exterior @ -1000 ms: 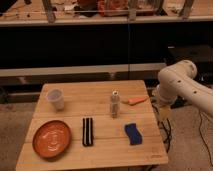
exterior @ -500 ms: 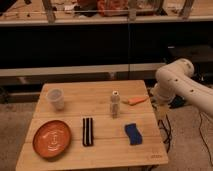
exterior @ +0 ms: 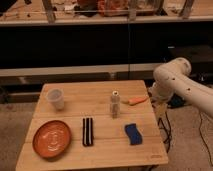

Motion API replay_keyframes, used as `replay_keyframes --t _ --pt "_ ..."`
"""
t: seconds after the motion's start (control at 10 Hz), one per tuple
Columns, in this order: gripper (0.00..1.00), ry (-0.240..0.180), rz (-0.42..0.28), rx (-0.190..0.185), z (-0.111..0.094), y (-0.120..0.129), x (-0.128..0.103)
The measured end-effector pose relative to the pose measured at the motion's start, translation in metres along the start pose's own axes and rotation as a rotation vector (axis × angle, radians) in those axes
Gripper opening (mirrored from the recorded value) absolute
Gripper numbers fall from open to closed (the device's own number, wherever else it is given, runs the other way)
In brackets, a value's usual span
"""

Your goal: Knock the bottle over

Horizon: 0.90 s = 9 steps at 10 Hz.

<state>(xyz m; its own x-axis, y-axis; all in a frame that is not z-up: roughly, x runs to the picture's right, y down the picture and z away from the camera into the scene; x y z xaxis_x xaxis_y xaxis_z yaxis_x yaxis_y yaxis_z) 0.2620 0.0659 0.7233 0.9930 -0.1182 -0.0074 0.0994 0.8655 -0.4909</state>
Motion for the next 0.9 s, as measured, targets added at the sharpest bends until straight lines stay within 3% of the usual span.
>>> replay_keyframes --t 0.9 --pt "0.80 0.006 -0.048 0.019 0.004 -0.020 -0.005"
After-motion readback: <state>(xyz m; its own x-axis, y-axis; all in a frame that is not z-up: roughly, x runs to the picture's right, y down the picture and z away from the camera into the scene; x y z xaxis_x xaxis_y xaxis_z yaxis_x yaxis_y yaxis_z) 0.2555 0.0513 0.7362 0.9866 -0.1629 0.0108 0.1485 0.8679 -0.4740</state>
